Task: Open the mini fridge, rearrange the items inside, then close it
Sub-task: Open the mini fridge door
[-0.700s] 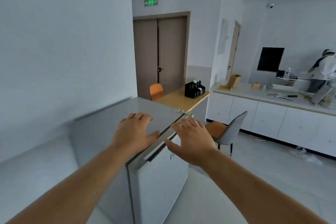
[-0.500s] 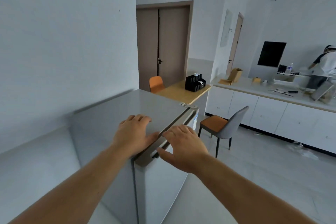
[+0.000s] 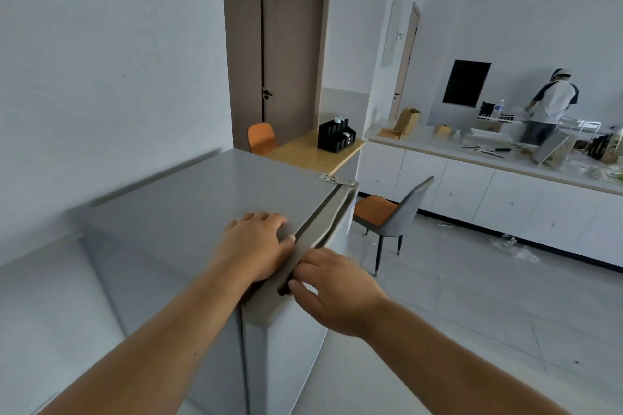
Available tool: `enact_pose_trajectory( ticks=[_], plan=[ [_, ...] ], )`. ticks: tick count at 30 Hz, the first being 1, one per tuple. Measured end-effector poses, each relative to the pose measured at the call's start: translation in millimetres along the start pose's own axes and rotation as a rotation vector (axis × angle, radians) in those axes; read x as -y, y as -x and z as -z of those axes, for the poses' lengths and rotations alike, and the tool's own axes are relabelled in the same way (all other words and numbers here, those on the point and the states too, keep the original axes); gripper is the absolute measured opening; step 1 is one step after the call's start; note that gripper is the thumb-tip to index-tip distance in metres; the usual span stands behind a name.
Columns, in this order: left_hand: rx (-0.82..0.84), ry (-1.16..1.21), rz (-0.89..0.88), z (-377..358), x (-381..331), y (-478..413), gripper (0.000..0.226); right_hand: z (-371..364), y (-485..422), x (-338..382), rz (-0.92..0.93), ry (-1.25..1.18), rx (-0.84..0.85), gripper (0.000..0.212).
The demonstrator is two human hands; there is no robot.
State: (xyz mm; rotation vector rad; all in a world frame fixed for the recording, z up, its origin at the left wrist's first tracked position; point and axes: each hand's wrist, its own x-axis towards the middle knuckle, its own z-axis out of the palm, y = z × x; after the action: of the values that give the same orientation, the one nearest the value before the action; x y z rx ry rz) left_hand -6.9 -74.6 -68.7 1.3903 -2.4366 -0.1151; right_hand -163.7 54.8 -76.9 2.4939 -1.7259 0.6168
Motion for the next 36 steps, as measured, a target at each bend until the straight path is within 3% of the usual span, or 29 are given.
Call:
enact_pose_trajectory(
  ticks=[4, 7, 9, 12, 15, 19, 24, 29, 36],
  plan=[
    [0.032, 0.000, -0.014, -2.7, 3.1, -4.6, 0.055, 15.5, 12.9, -10.8, -0.082, 0.018, -0.063, 0.047],
    [0.033, -0.013, -0.001, -4.4, 0.5, -9.8, 0.054, 35.6, 33.9, -32.4, -0.285, 0.047, -0.070, 0.051],
    [0.044, -0.030, 0.009, -6.0, -4.9, -14.8, 0.052, 47.7, 42.8, -44.9, -0.464, 0.041, -0.101, 0.039],
    [0.042, -0.048, 0.025, -7.7, -11.5, -18.7, 0.048, 61.2, 45.1, -60.7, -0.584, 0.129, -0.067, 0.012],
    [0.034, -0.063, 0.033, -8.0, -15.7, -19.0, 0.046, 74.8, 52.6, -76.9, -0.664, 0.248, 0.016, 0.015],
    [0.044, -0.093, 0.075, -9.9, -24.3, -15.9, 0.046, 83.4, 68.2, -108.4, -0.714, 0.402, 0.039, 0.030],
    [0.058, -0.118, 0.066, -8.0, -32.5, -11.6, 0.047, 89.1, 99.9, -170.6, -0.758, 0.329, -0.010, 0.038],
    [0.098, -0.151, 0.072, -13.3, -33.6, -13.4, 0.050, 90.3, 114.0, -227.4, -0.680, 0.341, 0.023, 0.064],
    [0.063, -0.237, 0.096, -19.2, -40.6, -10.9, 0.050, 89.0, 111.9, -260.7, -0.644, 0.371, 0.025, 0.065]
  ],
)
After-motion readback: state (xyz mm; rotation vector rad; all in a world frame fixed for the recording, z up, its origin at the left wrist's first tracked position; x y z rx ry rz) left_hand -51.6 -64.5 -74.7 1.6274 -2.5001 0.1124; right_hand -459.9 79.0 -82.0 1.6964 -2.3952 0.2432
